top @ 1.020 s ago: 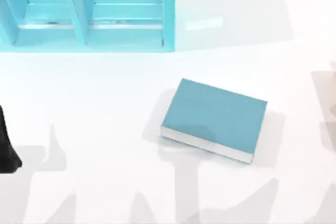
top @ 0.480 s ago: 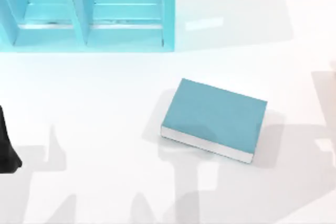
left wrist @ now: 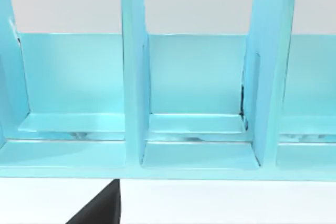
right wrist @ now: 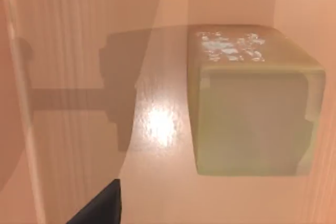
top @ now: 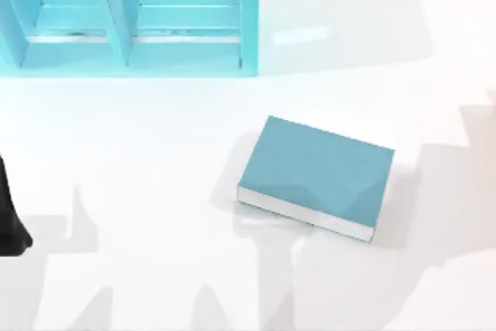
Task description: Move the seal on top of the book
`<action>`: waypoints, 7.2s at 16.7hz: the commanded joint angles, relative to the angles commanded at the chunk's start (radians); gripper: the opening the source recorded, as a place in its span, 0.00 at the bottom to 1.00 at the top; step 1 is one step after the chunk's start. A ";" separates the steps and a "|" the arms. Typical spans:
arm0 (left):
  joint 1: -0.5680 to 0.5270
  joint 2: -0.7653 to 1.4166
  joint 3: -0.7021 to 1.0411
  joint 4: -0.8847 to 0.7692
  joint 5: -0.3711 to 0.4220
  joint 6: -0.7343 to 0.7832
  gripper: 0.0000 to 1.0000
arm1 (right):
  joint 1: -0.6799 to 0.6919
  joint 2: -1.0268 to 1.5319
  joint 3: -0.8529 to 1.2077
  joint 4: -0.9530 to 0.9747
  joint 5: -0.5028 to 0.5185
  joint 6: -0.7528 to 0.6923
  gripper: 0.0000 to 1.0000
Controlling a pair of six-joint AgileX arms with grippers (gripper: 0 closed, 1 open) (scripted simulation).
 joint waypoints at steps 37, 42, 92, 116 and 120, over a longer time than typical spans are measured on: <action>0.000 0.000 0.000 0.000 0.000 0.000 1.00 | 0.001 0.095 -0.278 0.369 0.001 0.002 0.00; 0.000 0.000 0.000 0.000 0.000 0.000 1.00 | 0.001 0.095 -0.278 0.369 0.001 0.002 0.00; 0.000 0.000 0.000 0.000 0.000 0.000 1.00 | 1.001 0.326 0.353 -0.037 0.004 1.012 0.00; 0.000 0.000 0.000 0.000 0.000 0.000 1.00 | 1.000 0.330 0.371 -0.054 0.003 1.013 1.00; 0.000 0.000 0.000 0.000 0.000 0.000 1.00 | 1.000 0.334 0.469 -0.144 0.005 1.012 1.00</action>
